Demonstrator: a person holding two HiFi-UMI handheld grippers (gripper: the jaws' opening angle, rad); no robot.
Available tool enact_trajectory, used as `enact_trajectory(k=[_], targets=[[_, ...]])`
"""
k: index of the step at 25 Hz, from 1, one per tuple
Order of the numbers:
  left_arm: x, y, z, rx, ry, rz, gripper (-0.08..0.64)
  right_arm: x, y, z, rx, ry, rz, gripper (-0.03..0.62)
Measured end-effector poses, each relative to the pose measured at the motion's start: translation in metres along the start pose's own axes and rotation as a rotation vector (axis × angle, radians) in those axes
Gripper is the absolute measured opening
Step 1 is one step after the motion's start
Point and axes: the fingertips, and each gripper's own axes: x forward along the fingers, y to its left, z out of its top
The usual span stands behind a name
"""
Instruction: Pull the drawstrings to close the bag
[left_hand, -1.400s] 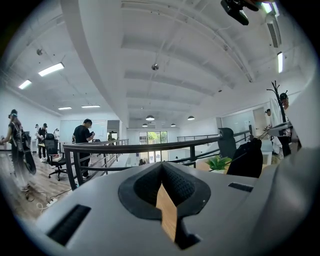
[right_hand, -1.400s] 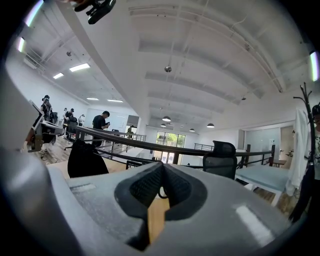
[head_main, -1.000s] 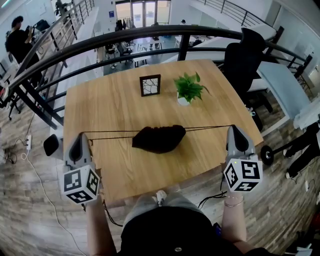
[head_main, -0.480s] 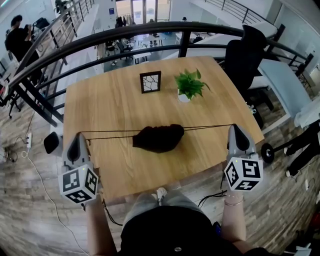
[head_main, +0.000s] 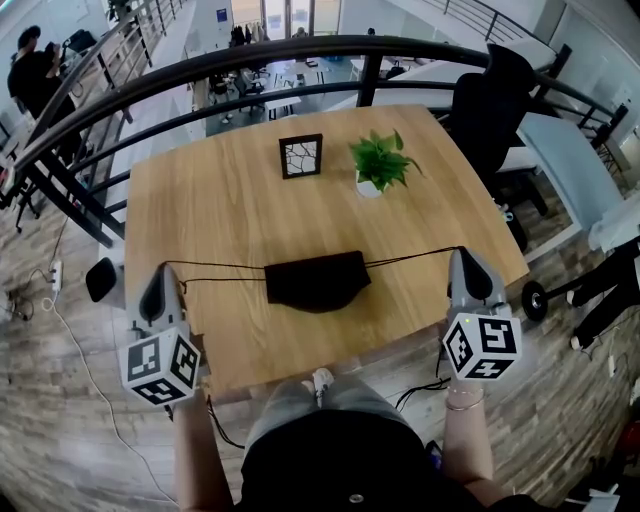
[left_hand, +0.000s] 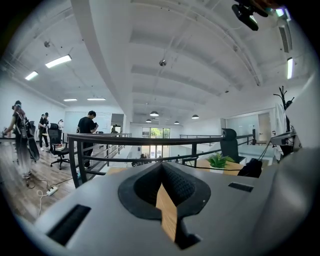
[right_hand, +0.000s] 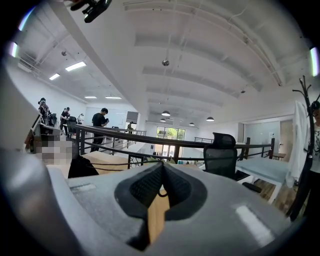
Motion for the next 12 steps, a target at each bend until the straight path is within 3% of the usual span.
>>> enact_trajectory(k=[6,12], targets=[[0.006,-0.016,-0.018,-0.018,0.042,-0.054,0.018,0.004,0.004,-0.01,0.006,0.024,0.015,0.002],[0.011,-0.042,-0.036,-0.018,0.082,-0.118,0.017,0.011,0.027,-0.029,0.015,0.066,0.085,0.002]])
